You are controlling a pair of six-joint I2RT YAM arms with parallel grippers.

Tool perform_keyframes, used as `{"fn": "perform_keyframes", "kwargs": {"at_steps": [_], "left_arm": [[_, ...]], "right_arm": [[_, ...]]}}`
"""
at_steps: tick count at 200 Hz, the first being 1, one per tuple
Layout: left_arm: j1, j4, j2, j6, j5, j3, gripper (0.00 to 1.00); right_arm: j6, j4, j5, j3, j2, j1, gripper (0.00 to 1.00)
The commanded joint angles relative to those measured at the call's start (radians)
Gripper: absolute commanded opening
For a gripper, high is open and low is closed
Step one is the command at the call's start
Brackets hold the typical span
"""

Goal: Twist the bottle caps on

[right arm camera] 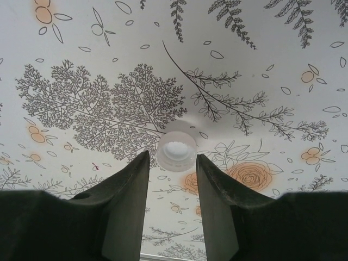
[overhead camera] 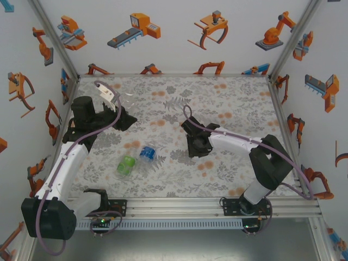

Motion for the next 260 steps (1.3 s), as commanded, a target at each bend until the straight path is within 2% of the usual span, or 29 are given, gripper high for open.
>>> {"fn": "perform_keyframes", "kwargs": {"at_steps": [1,260], "left_arm": [[0.004,0.020,-0.005,-0.005,0.020,0.011,0.07],[0.004,0.019,-0.005,-0.005,0.020,0.011,0.08]], "right_arm": [[-0.003,-0.029,0.016,0.020,-0.016,0.006,0.40],[0.026,0.059,-0.018,-0.048,0.066,0.005,0.39]]}}
